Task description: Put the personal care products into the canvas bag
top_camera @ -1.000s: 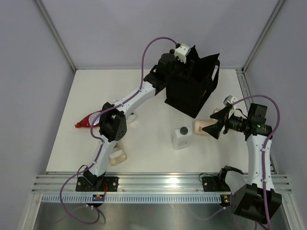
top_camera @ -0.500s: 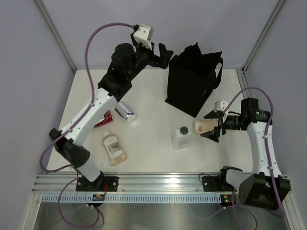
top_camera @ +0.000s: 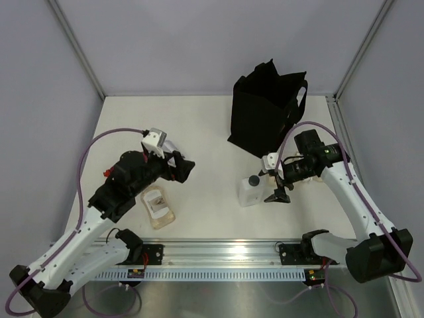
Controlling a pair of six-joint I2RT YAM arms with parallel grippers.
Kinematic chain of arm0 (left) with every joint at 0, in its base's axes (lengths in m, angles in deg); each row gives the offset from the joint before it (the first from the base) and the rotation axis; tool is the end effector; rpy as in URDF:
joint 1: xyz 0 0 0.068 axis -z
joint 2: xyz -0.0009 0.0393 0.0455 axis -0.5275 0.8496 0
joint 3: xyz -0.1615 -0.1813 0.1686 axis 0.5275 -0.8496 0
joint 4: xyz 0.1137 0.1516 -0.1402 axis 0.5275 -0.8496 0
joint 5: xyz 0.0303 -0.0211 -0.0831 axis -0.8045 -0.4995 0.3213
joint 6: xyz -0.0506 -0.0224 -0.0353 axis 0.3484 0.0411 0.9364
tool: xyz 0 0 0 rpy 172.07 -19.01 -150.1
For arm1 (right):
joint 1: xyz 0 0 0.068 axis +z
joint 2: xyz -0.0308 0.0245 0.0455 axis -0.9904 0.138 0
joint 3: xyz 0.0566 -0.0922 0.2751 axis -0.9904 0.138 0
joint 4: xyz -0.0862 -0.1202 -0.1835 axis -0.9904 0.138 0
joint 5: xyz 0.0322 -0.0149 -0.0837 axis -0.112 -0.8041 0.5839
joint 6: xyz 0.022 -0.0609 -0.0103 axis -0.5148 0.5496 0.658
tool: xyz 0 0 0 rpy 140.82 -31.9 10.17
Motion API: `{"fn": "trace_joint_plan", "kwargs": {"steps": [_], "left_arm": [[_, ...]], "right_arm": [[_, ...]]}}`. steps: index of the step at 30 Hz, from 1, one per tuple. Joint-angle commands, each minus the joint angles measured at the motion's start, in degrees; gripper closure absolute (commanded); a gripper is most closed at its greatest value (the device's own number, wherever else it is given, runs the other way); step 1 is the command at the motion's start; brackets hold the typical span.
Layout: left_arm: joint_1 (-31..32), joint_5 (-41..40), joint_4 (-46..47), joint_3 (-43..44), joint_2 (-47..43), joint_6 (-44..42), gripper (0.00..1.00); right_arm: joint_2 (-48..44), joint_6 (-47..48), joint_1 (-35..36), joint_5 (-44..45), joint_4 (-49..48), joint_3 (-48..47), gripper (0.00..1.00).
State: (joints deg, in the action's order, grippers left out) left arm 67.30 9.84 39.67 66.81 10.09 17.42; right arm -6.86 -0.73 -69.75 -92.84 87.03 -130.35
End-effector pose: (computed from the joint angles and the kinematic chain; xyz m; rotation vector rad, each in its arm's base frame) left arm 0.1272 -0.0921 0.3641 0.3333 1.8043 -0.6546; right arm 0.1378 0.0743 0.3235 -1.7705 1.3821 0.8209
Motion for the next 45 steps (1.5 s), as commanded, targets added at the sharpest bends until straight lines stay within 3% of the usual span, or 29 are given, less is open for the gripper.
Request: {"fn": "trace_joint_plan", "kwargs": {"steps": [1,7,13,20,23,24,25,27,28,29,31,36,41,45], "left_arm": [[-0.22,-1.10,-3.44,-5.21,-8.19,6.39,0.01],[-0.31,-5.32,-7.05,-10.94,-17.42,8.51,0.01],[-0.31,-4.54,-7.76,-10.94,-16.73,8.42,0.01],[-0.31,-3.48,-6.97,-12.87,-17.34,10.70,0.01],[-0.31,-3.30,-6.62,-14.01,-17.96,11.58,0.01],[-0.31,-3.21,-6.79,-14.19,-18.22,11.93,0.01],[-0.31,-3.13,-6.88,-14.19,-18.31,12.02,0.01],[-0.31,-3.12,-7.23,-14.28,-18.66,12.29,0.01],[-0.31,-3.04,-7.32,-14.28,-18.92,12.29,0.01],[-0.31,-3.12,-7.84,-14.28,-19.10,12.38,0.01],[-0.31,-3.39,-8.37,-14.10,-19.72,12.38,0.01],[-0.31,-3.56,-9.69,-14.45,-21.82,13.25,0.01],[-0.31,-4.35,-10.22,-15.16,-24.28,14.04,0.01],[-0.31,-4.44,-11.18,-14.72,-24.29,13.96,0.01]], "right_arm": [[1.41,-9.41,4.20,6.89,-9.74,-0.50,0.00],[6.16,-10.64,5.61,10.32,-12.65,-2.34,0.01],[9.06,-11.70,7.89,12.34,-14.77,-1.82,0.01],[10.03,-14.85,11.33,11.21,-19.33,3.19,0.11],[10.38,-16.61,11.50,9.80,-20.13,2.85,0.33],[10.47,-16.79,11.50,9.71,-19.87,2.50,0.44],[10.38,-17.23,11.50,9.62,-19.61,1.80,0.64],[10.38,-18.28,11.50,9.62,-18.38,0.65,0.80],[10.38,-18.72,11.50,9.53,-17.94,-0.57,0.94],[10.47,-21.08,11.50,9.10,-17.15,-1.45,1.00],[10.12,-23.37,11.50,8.74,-16.35,-4.34,1.00],[8.53,-41.29,11.33,11.82,-20.74,-13.22,1.00],[11.95,-53.76,9.66,9.01,-21.53,-29.47,1.00],[17.31,-64.93,2.74,5.23,-26.45,-43.88,1.00]]}}
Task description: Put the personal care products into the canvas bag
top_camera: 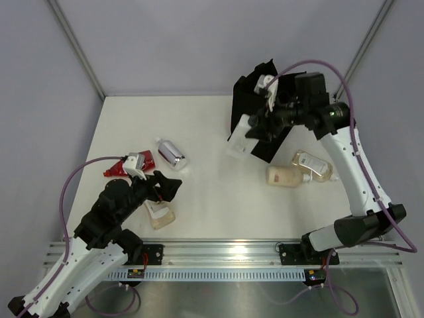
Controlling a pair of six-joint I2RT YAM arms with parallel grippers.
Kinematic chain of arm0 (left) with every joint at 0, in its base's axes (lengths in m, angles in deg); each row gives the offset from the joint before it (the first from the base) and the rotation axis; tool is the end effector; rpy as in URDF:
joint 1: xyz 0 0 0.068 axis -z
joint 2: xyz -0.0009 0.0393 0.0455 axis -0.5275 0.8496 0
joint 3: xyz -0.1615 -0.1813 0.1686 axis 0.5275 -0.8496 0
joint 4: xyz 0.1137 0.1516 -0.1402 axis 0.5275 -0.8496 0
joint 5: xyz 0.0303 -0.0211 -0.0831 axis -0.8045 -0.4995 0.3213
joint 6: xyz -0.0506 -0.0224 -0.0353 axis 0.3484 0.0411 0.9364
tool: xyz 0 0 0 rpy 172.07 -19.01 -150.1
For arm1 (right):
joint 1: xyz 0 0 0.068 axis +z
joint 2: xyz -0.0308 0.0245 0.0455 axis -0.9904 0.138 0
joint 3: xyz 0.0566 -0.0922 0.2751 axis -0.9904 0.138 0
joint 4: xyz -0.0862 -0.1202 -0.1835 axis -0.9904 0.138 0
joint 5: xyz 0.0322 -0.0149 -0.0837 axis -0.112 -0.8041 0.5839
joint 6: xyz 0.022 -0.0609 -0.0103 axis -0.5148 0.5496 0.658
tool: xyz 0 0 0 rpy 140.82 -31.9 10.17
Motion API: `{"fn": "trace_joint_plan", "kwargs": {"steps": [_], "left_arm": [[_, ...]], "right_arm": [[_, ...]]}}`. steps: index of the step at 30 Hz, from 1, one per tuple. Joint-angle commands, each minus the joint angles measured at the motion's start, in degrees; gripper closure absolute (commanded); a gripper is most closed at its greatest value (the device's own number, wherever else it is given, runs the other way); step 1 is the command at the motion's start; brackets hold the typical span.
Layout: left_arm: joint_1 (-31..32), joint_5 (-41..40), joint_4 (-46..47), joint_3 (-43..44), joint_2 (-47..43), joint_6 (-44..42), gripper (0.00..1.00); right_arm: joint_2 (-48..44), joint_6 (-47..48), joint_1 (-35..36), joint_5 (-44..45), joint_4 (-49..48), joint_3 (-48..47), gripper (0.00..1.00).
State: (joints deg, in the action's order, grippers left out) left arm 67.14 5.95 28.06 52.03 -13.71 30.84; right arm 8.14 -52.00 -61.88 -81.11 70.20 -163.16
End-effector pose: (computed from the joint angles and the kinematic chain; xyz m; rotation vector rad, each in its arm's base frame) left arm 0.0629 -0.0418 0.2931 0.0714 1.8955 -0.7387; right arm 0.2275 0.1226 0.4365 -1.2947 1.7079 0.7686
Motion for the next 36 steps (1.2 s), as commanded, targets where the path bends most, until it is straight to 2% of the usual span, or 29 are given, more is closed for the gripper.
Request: {"fn": "trace_joint_plan", "kwargs": {"steps": [1,2,4,5,7,8,12,19,25,28,32,36], "left_arm": [[-0.07,-0.73,0.42,0.15,-0.49,0.54,0.01],[-0.07,-0.81,0.42,0.06,-0.49,0.63,0.01],[-0.07,-0.99,0.77,-0.12,-0.49,0.98,0.01],[-0.07,-0.99,1.03,-0.38,-0.49,1.15,0.01],[-0.07,-0.90,1.47,-0.47,-0.49,1.68,0.01],[-0.15,-0.82,1.56,-0.47,-0.40,1.77,0.01],[-0.07,-1.08,1.56,-0.21,0.21,1.68,0.01],[-0.15,-0.55,3.84,-1.78,0.74,2.65,0.01],[-0.07,-0.02,4.20,-2.40,1.27,3.00,0.01],[-0.15,-0.37,5.07,-3.01,1.53,3.52,0.01],[-0.15,-2.31,6.13,-3.72,3.73,7.91,0.01],[-0.07,-2.49,7.18,-3.90,8.03,12.83,0.01]], "right_arm": [[3.90,-16.29,-6.81,-7.30,-10.93,-18.07,1.00],[7.13,-22.32,-8.57,-7.91,-14.52,-21.36,1.00],[10.14,-27.46,-13.12,-7.14,-18.49,-30.04,1.00],[12.59,-28.61,-14.02,-3.73,-20.51,-32.27,1.00],[14.71,-28.10,-16.39,0.24,-21.93,-37.01,1.00],[17.51,-27.92,-17.80,5.13,-24.63,-38.60,1.00],[21.31,-22.93,-19.65,11.23,-25.27,-40.28,1.00],[25.36,-16.94,-19.75,15.71,-24.39,-33.01,1.00],[28.08,-12.28,-19.75,28.27,-30.54,-25.80,1.00],[30.45,-11.31,-19.75,39.14,-34.58,-22.99,1.00],[32.30,-10.78,-18.87,46.82,-44.41,-16.04,1.00],[33.79,-13.32,-18.69,42.01,-43.47,-13.66,1.00]]}}
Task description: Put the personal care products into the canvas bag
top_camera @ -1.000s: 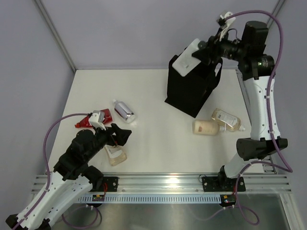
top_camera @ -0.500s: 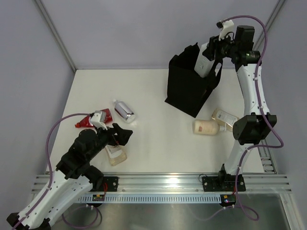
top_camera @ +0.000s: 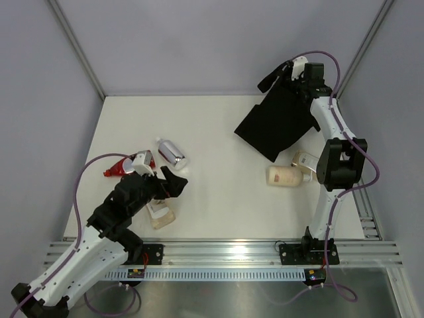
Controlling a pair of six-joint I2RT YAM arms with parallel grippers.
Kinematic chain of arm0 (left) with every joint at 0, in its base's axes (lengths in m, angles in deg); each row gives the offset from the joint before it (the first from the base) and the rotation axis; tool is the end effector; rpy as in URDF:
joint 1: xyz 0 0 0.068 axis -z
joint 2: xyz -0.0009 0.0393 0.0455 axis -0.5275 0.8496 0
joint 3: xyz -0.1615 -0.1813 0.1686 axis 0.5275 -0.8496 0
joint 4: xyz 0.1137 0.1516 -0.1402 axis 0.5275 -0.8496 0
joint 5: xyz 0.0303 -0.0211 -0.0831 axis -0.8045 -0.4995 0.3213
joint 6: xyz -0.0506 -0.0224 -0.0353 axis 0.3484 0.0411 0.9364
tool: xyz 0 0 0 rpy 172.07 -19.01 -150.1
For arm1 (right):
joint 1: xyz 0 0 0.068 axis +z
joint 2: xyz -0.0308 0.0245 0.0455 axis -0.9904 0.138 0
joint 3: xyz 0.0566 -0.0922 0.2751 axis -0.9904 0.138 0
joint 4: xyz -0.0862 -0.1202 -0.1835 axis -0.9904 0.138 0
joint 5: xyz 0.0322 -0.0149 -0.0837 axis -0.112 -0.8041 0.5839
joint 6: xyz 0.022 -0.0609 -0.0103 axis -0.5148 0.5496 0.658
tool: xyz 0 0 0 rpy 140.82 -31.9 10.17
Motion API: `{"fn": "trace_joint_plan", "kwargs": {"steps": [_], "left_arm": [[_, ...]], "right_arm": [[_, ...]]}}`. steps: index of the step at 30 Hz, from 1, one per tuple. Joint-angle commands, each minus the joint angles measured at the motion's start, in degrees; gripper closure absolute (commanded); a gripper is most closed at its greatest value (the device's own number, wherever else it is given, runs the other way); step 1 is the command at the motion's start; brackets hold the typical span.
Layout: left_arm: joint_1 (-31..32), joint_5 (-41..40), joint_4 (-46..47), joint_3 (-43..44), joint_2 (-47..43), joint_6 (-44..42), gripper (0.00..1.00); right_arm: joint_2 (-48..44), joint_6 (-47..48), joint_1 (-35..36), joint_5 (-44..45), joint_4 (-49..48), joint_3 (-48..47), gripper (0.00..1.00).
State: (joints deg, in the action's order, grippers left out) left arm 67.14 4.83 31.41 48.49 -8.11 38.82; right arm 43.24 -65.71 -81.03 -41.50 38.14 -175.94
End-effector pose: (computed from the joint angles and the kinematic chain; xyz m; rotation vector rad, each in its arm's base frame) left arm 0.0813 -0.0535 0.2733 -0.0744 2.0103 -0.7664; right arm 0.4783 0.0137 0.3345 -0.4229 2.0700 -0.0818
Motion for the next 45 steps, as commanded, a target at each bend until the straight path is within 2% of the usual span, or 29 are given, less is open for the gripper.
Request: {"fn": "trace_joint_plan", "kwargs": {"steps": [1,6,8,9,10,12,13,14,15,17,21,26,30,33,34,36,37,40,43,45], "left_arm": [[-0.15,-1.11,4.10,-0.27,3.23,5.30,0.01],[-0.15,-0.23,7.79,-0.62,6.49,7.67,0.01],[-0.15,-0.58,8.93,-0.97,6.84,8.81,0.01],[-0.15,-1.28,9.20,-1.14,7.01,9.34,0.01],[-0.15,-1.81,9.12,-1.32,7.10,9.78,0.01],[-0.15,-4.43,8.50,-1.41,7.80,12.50,0.01],[-0.15,-5.32,7.89,-1.32,8.07,13.47,0.01],[-0.15,-6.20,6.75,-0.97,8.50,15.31,0.01],[-0.07,-7.60,6.31,-0.80,9.29,16.19,0.01],[-0.15,-7.96,5.78,-0.36,10.17,16.90,0.01],[-0.15,-8.14,6.21,0.44,11.50,17.08,0.01],[-0.15,-9.10,5.61,1.75,11.67,16.03,0.01],[-0.24,-12.08,3.76,2.28,11.58,16.38,0.01],[-0.33,-14.63,1.74,2.63,12.72,18.31,0.01],[-0.50,-15.08,1.21,2.98,13.34,18.57,0.01],[-1.03,-15.43,-0.02,5.00,16.13,18.76,0.01],[-1.21,-15.35,-0.20,6.05,17.46,18.23,0.01],[-3.13,-13.33,-2.22,11.76,24.12,16.12,0.01],[-6.04,-10.08,-4.59,17.12,30.98,13.83,0.01],[-7.44,-8.33,-4.42,18.54,33.37,12.43,0.01]], "right_arm": [[-0.87,-0.67,0.54,1.35,-10.71,-0.96,1.00],[1.59,-5.86,0.54,-5.15,-6.75,-0.52,0.98],[2.03,-6.22,0.46,-8.31,-4.83,0.01,0.82],[2.12,-5.87,0.54,-9.46,-3.85,0.01,0.72],[2.30,-4.56,0.46,-12.16,-1.15,-0.60,0.50],[2.38,-2.89,0.54,-14.73,2.73,-3.31,0.34],[2.30,-0.01,0.37,-18.22,5.44,-4.81,0.15],[1.95,1.07,0.37,-19.74,10.26,-6.39,0.06],[1.42,1.77,0.37,-21.14,12.13,-7.54,0.01],[-0.76,5.81,0.28,-26.24,18.09,-11.58,0.01],[-7.27,7.05,0.37,-29.85,20.06,-13.43,0.01],[-14.21,10.03,0.37,-35.56,26.98,-18.53,0.01],[-17.74,16.01,0.98,-45.84,36.56,-20.03,0.01],[-18.79,17.60,3.87,-39.64,41.07,-16.71,0.01],[-20.28,16.03,6.06,-32.57,38.20,-14.51,0.00],[-22.30,13.57,7.31,-26.37,33.09,-6.29,0.01],[-24.23,11.73,7.92,-21.38,27.76,-3.88,0.01],[-25.04,10.48,8.71,-10.31,21.05,1.85,0.02],[-22.59,12.66,8.72,-5.52,19.80,2.56,0.03],[-21.44,13.55,8.80,-6.56,20.23,2.73,0.05]]}}
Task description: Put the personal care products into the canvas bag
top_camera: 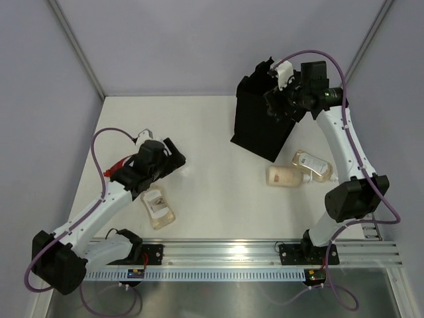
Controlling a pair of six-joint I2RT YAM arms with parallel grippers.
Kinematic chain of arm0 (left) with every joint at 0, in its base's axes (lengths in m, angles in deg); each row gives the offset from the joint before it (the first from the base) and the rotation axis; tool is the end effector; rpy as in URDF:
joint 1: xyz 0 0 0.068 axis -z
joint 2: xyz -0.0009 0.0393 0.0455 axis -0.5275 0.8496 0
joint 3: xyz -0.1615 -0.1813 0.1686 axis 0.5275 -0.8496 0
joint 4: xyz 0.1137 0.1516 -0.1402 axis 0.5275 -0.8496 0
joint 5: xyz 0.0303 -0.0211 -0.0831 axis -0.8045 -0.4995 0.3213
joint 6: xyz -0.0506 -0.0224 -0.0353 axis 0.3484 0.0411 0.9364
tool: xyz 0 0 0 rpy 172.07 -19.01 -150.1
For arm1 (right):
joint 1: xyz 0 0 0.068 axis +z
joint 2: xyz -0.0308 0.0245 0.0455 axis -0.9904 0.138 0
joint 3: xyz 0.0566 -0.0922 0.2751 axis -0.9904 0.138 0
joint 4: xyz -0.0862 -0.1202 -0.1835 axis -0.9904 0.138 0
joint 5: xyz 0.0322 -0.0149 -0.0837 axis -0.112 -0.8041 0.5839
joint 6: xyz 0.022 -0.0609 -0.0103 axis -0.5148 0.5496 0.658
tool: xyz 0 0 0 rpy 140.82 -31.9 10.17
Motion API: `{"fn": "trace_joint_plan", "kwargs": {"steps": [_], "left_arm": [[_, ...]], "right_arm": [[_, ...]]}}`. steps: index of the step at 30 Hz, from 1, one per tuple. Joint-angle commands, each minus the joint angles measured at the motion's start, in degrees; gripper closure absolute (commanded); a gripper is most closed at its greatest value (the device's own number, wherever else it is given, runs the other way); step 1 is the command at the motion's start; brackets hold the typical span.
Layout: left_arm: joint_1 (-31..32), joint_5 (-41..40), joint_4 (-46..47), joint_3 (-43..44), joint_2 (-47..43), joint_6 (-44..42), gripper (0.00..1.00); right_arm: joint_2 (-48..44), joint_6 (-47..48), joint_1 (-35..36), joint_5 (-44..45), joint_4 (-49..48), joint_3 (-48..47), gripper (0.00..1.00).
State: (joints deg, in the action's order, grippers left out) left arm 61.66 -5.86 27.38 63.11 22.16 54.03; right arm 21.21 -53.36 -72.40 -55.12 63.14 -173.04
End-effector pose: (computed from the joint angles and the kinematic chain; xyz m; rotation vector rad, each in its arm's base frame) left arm 0.1691 -0.0822 0.2869 -0.5752 2.2210 -0.4756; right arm 0.3340 0.0741 0.4263 -0.9309 1.9712 0.1598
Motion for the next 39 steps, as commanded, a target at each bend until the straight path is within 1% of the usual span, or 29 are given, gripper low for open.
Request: {"fn": "trace_joint_plan", "kwargs": {"steps": [1,2,3,4,5,6,7,8,9,11,12,13,14,15,16,18,20,21,22,24,28,29,32,36,37,39], "left_arm": [[-2.22,2.72,-0.22,4.44,3.89,-2.96,0.01],[-3.01,3.33,0.21,4.62,5.12,-3.31,0.01],[-3.45,4.12,0.13,4.80,5.65,-3.49,0.01],[-3.80,4.48,-0.13,5.15,6.18,-3.58,0.01],[-4.50,4.66,-0.13,5.24,6.97,-4.01,0.01],[-4.95,5.18,-0.13,5.24,7.32,-4.19,0.01],[-5.30,5.36,0.13,5.24,7.76,-4.28,0.01],[-6.09,5.45,0.39,5.41,8.81,-4.28,0.01],[-6.44,5.01,0.39,5.67,9.60,-3.85,0.01],[-7.84,4.84,-0.75,7.60,11.71,-3.67,0.01],[-8.11,4.57,-1.18,8.39,14.51,-3.58,0.01],[-8.38,4.22,-3.19,9.36,16.01,-2.97,0.01],[-8.64,3.70,-4.25,10.59,17.77,-2.79,0.01],[-8.90,2.91,-5.14,12.95,19.44,-3.05,0.01],[-8.91,2.81,-5.58,14.02,22.76,-3.31,0.01],[-9.26,2.81,-5.67,16.91,25.77,-4.89,0.01],[-9.87,2.64,-5.23,18.76,29.81,-6.12,0.01],[-10.13,2.72,-5.23,20.77,31.31,-6.48,0.01],[-10.57,2.90,-5.67,21.84,33.93,-6.74,0.01],[-11.72,3.52,-6.46,23.69,36.41,-7.27,0.01],[-12.51,1.85,-10.93,27.99,43.51,-7.61,0.01],[-12.60,1.85,-11.12,28.61,44.67,-8.14,0.01],[-12.60,2.02,-11.30,31.07,49.23,-10.25,0.01],[-12.60,2.46,-10.86,32.57,52.24,-11.75,0.03],[-12.60,2.55,-10.25,31.79,52.24,-12.45,0.07],[-12.60,2.64,-8.40,30.82,51.63,-13.94,0.10]], "right_arm": [[1.73,1.91,0.17,5.22,-3.37,-0.35,0.08],[2.35,2.17,0.26,3.73,-2.40,-0.61,0.12],[2.70,2.35,0.26,2.06,-1.44,-1.57,0.24],[3.14,3.05,0.26,-2.48,1.01,-2.01,0.29],[3.06,3.84,0.26,-6.27,2.86,-2.54,0.31],[2.89,6.63,0.26,-10.57,5.05,-3.42,0.38],[2.19,7.62,0.35,-19.84,8.99,-3.60,0.39],[1.83,8.76,0.35,-24.28,10.77,-3.86,0.39],[1.39,7.72,0.61,-26.85,11.22,-3.69,0.39],[-0.54,4.83,1.05,-26.53,7.56,-2.90,0.29],[-1.50,3.16,0.96,-24.96,5.28,-1.24,0.19],[-3.86,-1.21,0.96,-18.76,-0.49,-0.18,0.08],[-5.02,-2.30,0.79,-15.83,-2.72,0.61,0.02],[-6.16,-3.00,0.79,-13.71,-4.22,1.84,0.00],[-8.52,-3.79,0.61,-11.17,-6.85,2.46,0.01],[-10.90,-4.50,-0.35,-10.70,-8.45,4.39,0.01],[-14.68,-4.77,-1.32,-13.94,-9.07,6.06,0.01],[-15.91,-3.98,-1.41,-17.52,-8.64,7.81,0.00],[-18.36,-2.85,-1.50,-19.65,-6.37,8.70,0.00],[-20.92,-0.73,-1.50,-25.09,-4.07,12.73,0.00],[-28.30,-2.31,-1.50,-28.10,-5.91,21.70,0.00],[-29.10,-2.22,-1.58,-28.72,-6.00,24.67,0.00],[-31.48,-2.48,-1.58,-31.44,-6.09,29.34,0.01],[-34.02,-3.80,-1.59,-34.77,-6.44,32.96,0.00],[-34.29,-4.15,-1.67,-35.57,-6.35,33.75,0.01],[-34.82,-4.68,-1.67,-36.45,-6.35,34.37,0.01]]}}
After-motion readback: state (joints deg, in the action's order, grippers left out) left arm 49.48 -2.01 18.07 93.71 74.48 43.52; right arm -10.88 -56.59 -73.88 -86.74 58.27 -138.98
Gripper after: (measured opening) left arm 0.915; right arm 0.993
